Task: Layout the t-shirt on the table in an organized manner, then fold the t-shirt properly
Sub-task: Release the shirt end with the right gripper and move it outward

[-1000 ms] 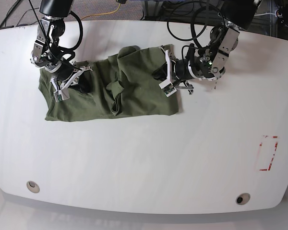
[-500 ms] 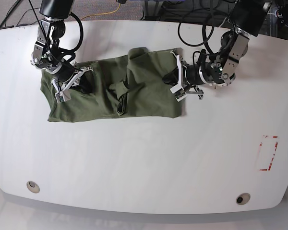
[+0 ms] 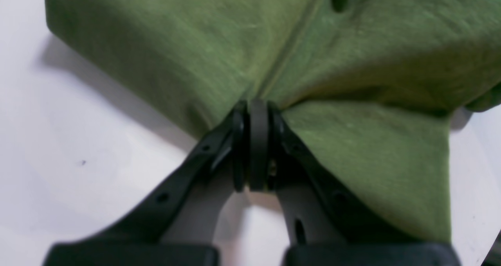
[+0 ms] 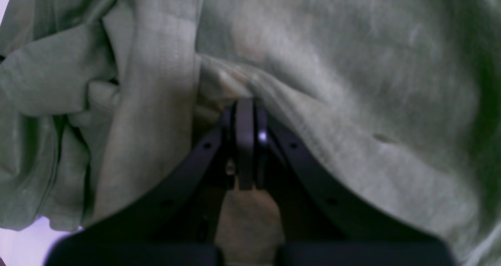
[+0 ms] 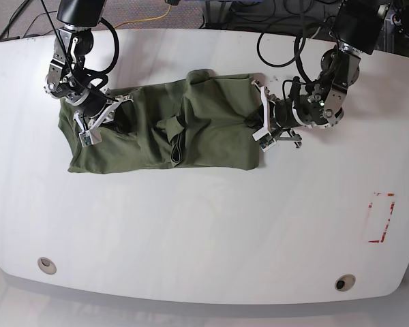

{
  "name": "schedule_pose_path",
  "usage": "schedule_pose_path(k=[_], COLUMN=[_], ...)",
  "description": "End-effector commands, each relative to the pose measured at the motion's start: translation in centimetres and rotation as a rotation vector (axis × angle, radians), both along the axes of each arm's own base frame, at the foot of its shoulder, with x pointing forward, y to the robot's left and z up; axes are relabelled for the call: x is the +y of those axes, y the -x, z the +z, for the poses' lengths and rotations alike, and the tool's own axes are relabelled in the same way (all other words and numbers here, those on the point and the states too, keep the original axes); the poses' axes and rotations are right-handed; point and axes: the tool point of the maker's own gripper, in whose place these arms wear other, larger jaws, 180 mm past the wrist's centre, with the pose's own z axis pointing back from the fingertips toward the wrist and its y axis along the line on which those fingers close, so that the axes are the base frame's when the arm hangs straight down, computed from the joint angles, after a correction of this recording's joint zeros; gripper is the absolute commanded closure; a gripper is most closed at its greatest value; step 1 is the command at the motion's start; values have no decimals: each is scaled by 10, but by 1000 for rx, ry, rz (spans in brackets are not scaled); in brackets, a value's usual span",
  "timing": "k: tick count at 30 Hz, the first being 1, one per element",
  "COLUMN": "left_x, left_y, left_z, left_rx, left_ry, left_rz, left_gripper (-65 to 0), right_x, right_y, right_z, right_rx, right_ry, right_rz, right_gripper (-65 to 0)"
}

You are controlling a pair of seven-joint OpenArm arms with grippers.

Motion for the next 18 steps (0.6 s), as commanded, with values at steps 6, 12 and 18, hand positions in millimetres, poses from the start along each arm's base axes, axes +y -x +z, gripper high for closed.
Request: schedule_pose_path(k=[6, 12, 18], left_x=[-15, -33, -35], left_y=[-13, -13, -13], left_z=[35, 45, 46], left_rx=[-104, -122, -122], left_ry=[38, 83, 89], left_rz=[-32, -38, -40], left_gripper=[0, 0, 0], right_x=[-10, -8, 0], right_y=[-8, -20, -32], right_z=[21, 52, 91], right_rx=[-23, -87, -163], right_ry=[110, 169, 230], right_rz=[28, 62, 94], right_gripper=[-6, -6, -6])
